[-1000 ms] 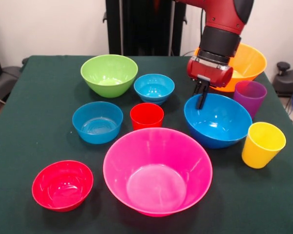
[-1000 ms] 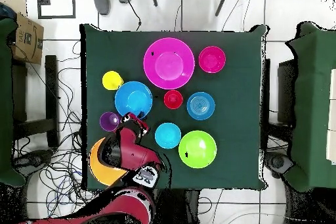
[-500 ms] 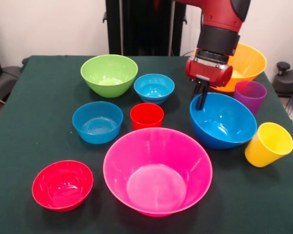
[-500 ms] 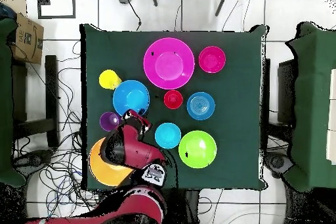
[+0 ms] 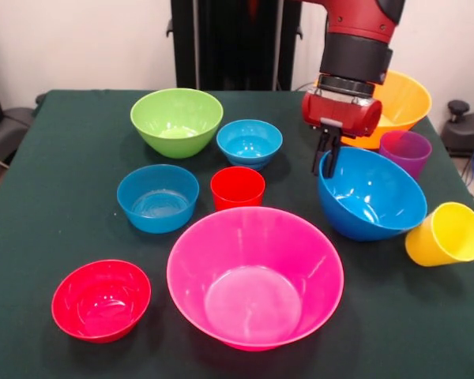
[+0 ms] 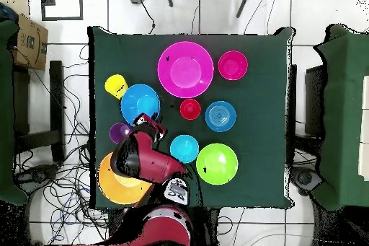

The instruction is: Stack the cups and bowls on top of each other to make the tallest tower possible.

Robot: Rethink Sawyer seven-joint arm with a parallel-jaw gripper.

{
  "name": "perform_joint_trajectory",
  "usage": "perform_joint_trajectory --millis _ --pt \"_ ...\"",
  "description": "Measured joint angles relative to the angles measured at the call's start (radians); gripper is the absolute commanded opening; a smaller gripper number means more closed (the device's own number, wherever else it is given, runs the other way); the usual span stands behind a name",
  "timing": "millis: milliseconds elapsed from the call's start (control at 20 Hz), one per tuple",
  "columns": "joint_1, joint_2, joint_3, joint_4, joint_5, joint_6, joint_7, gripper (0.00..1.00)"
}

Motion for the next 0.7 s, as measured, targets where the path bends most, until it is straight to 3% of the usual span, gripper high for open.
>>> perform_joint_trajectory --millis 700 --pt "-0.052 -0.034 0.063 0.000 -0.031 0.061 0.000 0.00"
